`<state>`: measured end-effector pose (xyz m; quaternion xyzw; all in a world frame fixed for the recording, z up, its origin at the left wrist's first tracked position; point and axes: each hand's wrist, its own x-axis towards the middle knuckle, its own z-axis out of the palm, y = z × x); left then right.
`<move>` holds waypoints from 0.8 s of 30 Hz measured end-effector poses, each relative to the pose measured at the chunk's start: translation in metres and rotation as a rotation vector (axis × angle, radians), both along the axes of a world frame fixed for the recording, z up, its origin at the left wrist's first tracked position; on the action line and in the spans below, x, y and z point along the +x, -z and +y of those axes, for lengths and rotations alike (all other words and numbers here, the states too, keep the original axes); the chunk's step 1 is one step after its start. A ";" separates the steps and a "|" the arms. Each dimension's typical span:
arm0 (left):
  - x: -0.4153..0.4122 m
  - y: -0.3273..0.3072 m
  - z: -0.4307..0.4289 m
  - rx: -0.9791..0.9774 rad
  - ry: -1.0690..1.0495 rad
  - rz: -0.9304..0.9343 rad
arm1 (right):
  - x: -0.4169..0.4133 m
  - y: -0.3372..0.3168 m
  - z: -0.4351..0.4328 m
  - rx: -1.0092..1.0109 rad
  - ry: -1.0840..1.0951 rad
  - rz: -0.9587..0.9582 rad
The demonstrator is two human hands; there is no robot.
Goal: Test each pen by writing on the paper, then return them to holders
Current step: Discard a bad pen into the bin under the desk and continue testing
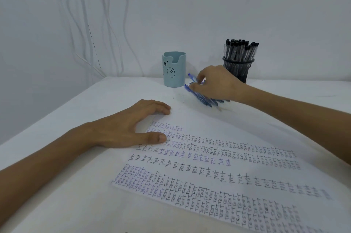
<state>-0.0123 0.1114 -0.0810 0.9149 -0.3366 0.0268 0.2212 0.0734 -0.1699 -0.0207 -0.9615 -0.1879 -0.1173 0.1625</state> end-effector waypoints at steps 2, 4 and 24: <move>0.000 0.001 0.000 0.001 0.000 -0.006 | 0.007 -0.003 0.002 -0.062 0.022 -0.057; 0.000 0.002 0.000 0.006 0.005 -0.023 | 0.010 -0.004 0.004 -0.126 0.047 -0.072; -0.007 -0.006 -0.002 0.038 -0.025 0.053 | 0.014 0.016 0.015 -0.359 0.341 -0.033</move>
